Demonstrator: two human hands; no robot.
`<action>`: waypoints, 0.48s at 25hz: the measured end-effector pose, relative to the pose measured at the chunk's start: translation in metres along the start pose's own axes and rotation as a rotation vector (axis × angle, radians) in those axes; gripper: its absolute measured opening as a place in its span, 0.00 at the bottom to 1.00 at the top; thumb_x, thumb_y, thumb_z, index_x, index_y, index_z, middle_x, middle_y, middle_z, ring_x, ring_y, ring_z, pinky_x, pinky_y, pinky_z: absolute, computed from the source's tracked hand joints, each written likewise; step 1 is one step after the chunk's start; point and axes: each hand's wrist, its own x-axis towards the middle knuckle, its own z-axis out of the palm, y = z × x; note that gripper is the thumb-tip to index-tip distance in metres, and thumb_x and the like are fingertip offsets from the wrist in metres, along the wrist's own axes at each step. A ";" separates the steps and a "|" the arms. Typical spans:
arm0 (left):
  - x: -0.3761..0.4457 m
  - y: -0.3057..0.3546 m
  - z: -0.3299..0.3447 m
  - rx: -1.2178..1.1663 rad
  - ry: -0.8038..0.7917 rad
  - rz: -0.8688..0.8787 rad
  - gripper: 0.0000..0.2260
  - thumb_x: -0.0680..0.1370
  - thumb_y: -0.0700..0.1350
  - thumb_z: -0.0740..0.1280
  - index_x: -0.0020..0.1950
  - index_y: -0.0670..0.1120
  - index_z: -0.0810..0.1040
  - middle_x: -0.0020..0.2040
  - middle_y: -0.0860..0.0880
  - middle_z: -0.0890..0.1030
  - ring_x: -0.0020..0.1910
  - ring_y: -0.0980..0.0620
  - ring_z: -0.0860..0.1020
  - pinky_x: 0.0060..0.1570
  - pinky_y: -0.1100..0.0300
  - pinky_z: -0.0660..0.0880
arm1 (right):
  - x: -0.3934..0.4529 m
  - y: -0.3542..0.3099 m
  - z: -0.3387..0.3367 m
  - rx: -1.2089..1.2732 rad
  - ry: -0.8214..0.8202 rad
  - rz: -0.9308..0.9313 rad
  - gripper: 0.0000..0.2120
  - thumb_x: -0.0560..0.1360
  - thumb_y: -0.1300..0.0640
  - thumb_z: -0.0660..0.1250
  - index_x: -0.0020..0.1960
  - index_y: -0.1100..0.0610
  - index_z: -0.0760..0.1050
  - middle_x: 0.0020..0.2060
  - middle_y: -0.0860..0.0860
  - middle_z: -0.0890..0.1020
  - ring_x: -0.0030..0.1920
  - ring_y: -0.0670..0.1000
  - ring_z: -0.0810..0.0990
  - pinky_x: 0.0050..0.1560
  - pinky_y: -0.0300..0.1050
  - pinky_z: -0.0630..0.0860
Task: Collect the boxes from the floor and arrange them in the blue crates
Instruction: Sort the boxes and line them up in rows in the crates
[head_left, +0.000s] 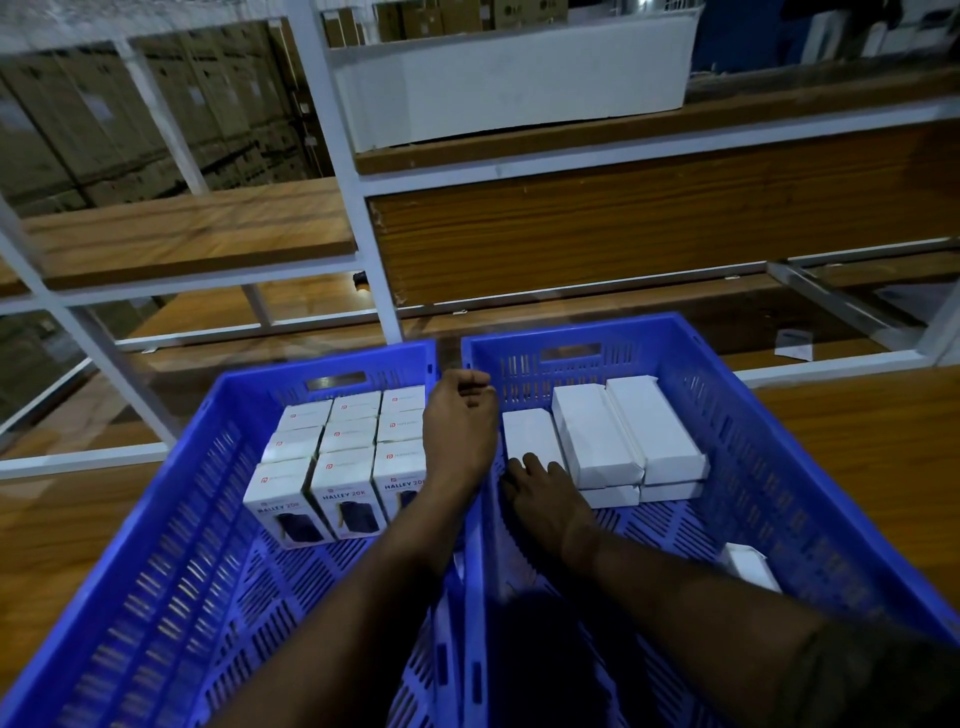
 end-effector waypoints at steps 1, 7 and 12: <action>0.000 -0.001 0.000 0.012 0.000 0.007 0.04 0.81 0.42 0.64 0.54 0.50 0.76 0.49 0.54 0.79 0.47 0.60 0.77 0.44 0.66 0.74 | -0.001 0.001 -0.002 0.006 -0.007 -0.007 0.21 0.79 0.56 0.62 0.70 0.60 0.70 0.65 0.57 0.72 0.63 0.59 0.71 0.54 0.53 0.71; -0.001 -0.004 0.004 0.128 -0.058 0.126 0.05 0.81 0.44 0.66 0.55 0.47 0.78 0.51 0.49 0.81 0.47 0.53 0.79 0.49 0.55 0.79 | -0.013 0.024 -0.038 0.217 0.003 0.084 0.16 0.64 0.58 0.76 0.51 0.56 0.80 0.41 0.54 0.80 0.44 0.56 0.79 0.33 0.46 0.71; -0.013 -0.002 0.006 0.407 -0.179 0.378 0.04 0.80 0.46 0.67 0.54 0.49 0.78 0.46 0.55 0.80 0.44 0.54 0.78 0.39 0.63 0.72 | -0.036 0.071 -0.068 0.443 0.055 0.382 0.11 0.76 0.59 0.63 0.57 0.58 0.78 0.55 0.56 0.79 0.56 0.58 0.78 0.50 0.48 0.75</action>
